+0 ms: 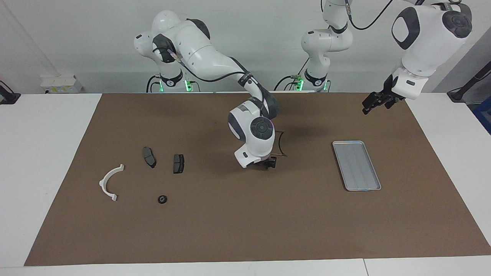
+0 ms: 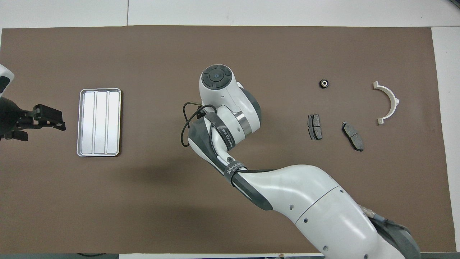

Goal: Place bearing gear from tray to pile

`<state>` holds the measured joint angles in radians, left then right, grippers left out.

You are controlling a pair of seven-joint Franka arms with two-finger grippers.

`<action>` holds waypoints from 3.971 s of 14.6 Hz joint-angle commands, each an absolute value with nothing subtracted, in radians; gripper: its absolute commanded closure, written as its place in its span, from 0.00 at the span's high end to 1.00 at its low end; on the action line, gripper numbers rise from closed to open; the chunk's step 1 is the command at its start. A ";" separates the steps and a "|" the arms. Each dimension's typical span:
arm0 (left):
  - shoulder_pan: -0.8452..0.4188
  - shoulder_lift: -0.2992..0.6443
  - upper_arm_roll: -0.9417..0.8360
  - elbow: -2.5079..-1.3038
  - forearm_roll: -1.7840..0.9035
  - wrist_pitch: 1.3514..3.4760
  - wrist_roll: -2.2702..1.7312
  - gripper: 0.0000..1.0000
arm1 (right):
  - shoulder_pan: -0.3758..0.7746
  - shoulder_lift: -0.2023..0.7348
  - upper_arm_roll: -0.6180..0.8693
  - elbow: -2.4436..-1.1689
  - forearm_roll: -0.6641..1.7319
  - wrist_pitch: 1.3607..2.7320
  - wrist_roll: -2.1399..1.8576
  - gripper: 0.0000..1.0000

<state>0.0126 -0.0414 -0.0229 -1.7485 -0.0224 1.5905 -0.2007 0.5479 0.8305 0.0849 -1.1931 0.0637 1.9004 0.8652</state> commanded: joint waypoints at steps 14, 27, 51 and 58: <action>0.008 -0.055 -0.023 -1.700 -0.034 1.580 -0.178 1.00 | 0.542 0.862 0.087 -1.189 0.147 1.905 0.766 0.40; 0.006 -0.055 -0.025 -1.704 -0.035 1.586 -0.183 1.00 | 0.459 0.822 0.081 -1.178 0.147 1.864 0.680 0.00; -0.008 -0.055 -0.026 -1.704 -0.034 1.588 -0.193 1.00 | 0.021 0.790 -0.086 -1.247 0.003 2.042 -0.227 0.00; -0.008 -0.057 -0.018 -1.709 -0.035 1.606 -0.183 1.00 | 0.015 0.821 -0.086 -1.247 0.017 2.086 -0.225 0.00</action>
